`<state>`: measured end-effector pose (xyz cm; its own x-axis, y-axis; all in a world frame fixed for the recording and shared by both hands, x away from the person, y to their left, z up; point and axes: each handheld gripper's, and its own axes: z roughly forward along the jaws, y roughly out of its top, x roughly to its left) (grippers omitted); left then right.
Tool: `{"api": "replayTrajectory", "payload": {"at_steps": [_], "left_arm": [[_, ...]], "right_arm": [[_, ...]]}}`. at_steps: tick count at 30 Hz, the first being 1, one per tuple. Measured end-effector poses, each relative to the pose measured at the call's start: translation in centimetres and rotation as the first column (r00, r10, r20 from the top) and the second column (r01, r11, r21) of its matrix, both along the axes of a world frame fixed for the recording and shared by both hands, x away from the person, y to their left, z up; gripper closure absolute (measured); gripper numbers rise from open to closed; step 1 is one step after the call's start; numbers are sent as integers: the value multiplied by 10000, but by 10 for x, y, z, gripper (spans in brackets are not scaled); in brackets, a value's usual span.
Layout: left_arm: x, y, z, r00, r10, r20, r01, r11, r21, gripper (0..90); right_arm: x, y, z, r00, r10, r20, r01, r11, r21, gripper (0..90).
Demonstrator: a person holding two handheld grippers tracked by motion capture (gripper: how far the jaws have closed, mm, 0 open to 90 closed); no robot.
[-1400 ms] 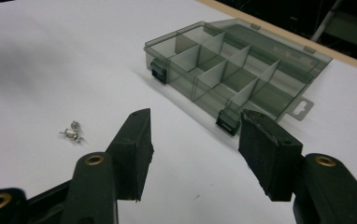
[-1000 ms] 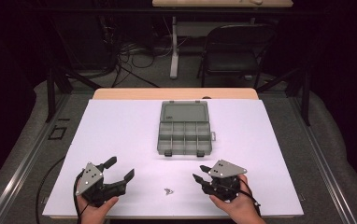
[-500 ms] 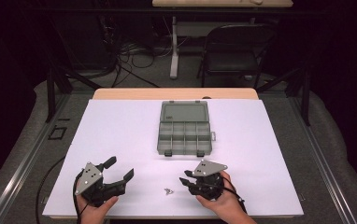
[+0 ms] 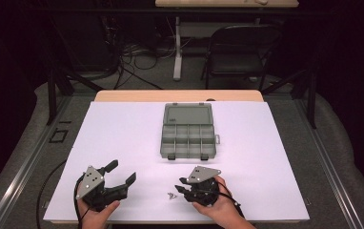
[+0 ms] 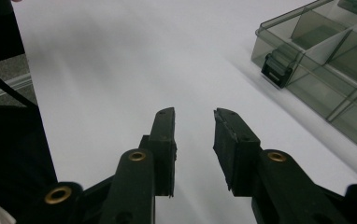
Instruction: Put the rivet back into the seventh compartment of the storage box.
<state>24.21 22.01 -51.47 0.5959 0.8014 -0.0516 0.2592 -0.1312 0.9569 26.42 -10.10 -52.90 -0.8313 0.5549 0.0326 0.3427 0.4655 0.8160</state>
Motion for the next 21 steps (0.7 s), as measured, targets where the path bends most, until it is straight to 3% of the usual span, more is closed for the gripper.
{"api": "replayTrajectory", "payload": {"at_steps": [2, 8, 21], "left_arm": [[0, 0, 0, 10000, -10, -7, 10, 10000, 9, 206], [1, 0, 0, 10000, 6, 17, -6, 10000, -4, 206], [1, -1, -1, 10000, 9, 4, -9, 10000, 11, 207]], "right_arm": [[-1, -1, 0, 10000, 14, -67, -15, 9999, -140, 683], [-1, 0, -10, 9998, 11, -181, -10, 10000, 44, 683], [0, 13, -26, 9952, 599, -772, -621, 9977, -262, 685]]}}
